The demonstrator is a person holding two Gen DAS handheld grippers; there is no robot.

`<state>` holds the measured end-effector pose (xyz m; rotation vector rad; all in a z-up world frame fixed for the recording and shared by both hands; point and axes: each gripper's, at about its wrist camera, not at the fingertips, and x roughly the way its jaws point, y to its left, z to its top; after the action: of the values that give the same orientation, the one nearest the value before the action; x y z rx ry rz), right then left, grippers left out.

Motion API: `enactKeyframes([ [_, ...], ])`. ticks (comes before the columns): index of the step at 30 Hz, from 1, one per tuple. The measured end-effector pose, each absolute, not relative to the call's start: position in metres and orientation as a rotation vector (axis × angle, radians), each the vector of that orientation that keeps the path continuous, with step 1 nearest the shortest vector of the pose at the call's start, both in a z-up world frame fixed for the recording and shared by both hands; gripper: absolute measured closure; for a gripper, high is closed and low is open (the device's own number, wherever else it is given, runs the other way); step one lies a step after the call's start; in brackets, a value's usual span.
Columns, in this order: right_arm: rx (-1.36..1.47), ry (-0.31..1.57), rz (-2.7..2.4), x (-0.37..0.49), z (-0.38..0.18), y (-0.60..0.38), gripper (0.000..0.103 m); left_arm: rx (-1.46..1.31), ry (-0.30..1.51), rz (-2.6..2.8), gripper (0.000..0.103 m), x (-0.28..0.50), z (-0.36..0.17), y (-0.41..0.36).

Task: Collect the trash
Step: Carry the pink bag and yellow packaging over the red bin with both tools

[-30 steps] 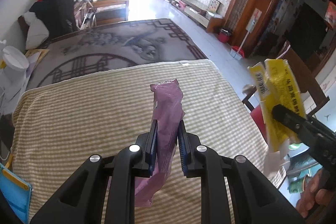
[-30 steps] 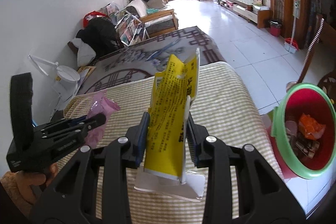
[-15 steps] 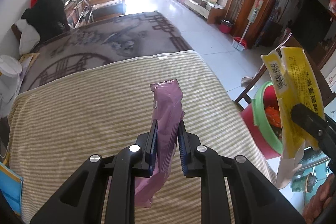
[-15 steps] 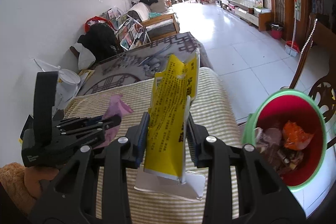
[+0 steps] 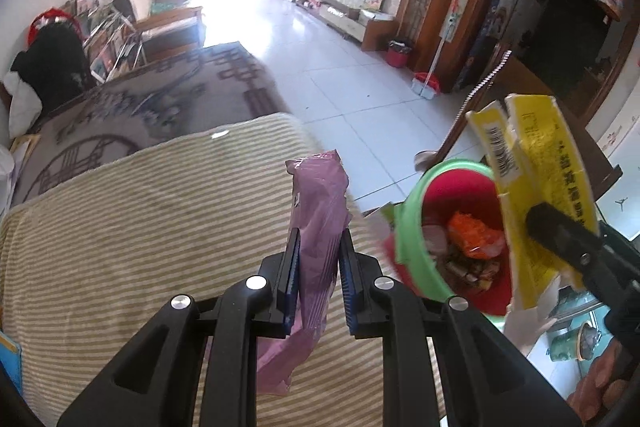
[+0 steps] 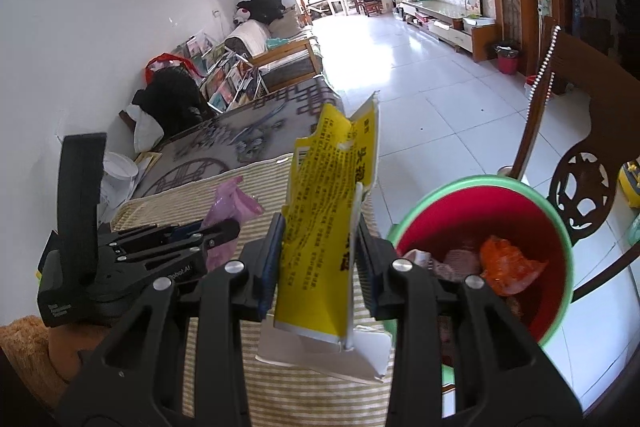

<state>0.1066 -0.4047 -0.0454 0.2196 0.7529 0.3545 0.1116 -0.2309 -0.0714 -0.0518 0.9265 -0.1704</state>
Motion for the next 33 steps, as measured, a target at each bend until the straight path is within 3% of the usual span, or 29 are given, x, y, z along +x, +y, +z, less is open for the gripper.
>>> enactKeyframes([
  [33, 0.319, 0.758, 0.222, 0.149, -0.066, -0.54, 0.07, 0.011, 0.951, -0.257, 0.087, 0.152, -0.075, -0.347],
])
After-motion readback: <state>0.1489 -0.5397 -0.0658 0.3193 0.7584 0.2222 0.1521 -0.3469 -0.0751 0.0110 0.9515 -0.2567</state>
